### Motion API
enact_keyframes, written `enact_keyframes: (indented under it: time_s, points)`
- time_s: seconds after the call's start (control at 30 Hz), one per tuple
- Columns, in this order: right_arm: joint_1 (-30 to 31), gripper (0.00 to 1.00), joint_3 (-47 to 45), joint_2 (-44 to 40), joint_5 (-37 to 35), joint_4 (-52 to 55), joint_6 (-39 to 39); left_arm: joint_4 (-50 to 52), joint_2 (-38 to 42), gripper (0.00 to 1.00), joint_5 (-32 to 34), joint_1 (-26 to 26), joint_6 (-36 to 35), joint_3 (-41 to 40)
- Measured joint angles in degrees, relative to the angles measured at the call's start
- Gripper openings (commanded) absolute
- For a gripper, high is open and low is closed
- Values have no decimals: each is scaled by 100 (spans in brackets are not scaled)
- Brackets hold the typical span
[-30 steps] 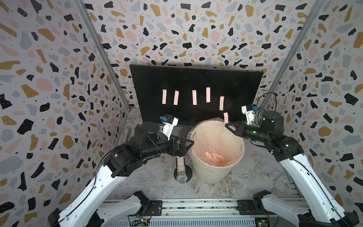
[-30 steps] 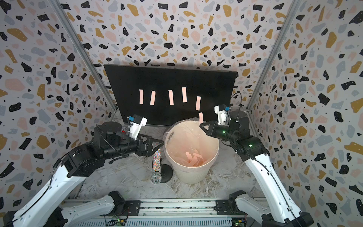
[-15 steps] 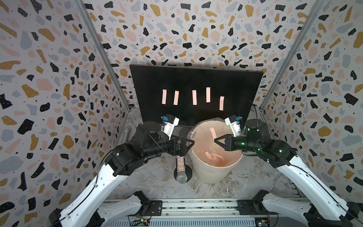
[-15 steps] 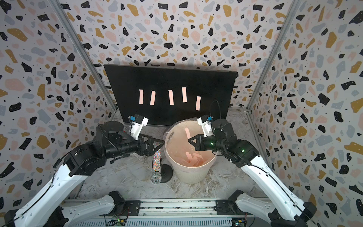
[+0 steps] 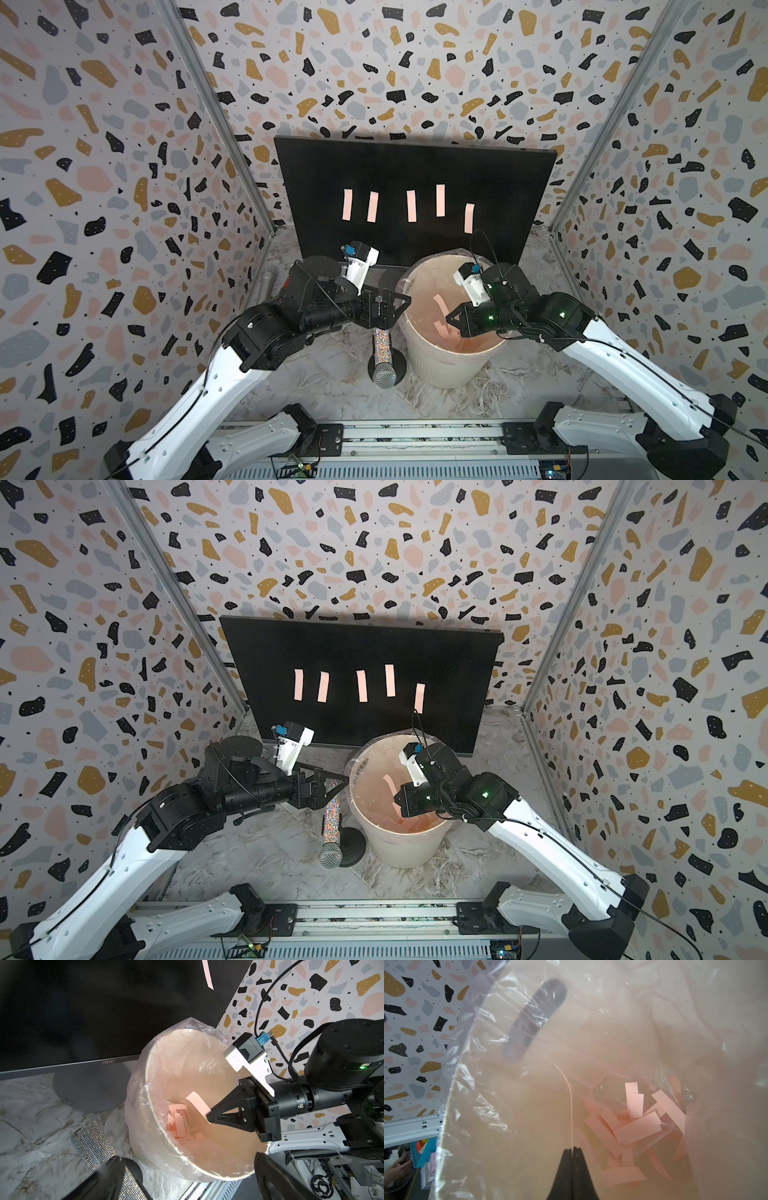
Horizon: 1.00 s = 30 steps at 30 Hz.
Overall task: Remove the sticky note from the monitor
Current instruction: Place the sticky note in the trash bin.
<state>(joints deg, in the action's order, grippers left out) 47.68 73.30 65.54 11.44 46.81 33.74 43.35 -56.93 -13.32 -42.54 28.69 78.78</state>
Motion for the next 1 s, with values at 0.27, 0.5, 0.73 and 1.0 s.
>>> enact_keyframes:
  time_s: [0.27, 0.5, 0.73, 1.0]
  points:
    - [85, 9, 26, 20, -234, 238, -70, 0, 2, 99, 31, 0, 0, -2]
    - [160, 19, 190, 55, -389, 345, -120, 0, 4, 99, 35, 0, 2, -2]
    - [184, 25, 354, 74, -549, 520, -192, -2, 55, 99, 35, 0, 2, -33]
    - [186, 28, 680, 85, -691, 634, -289, -4, 98, 99, 35, 0, 0, -68]
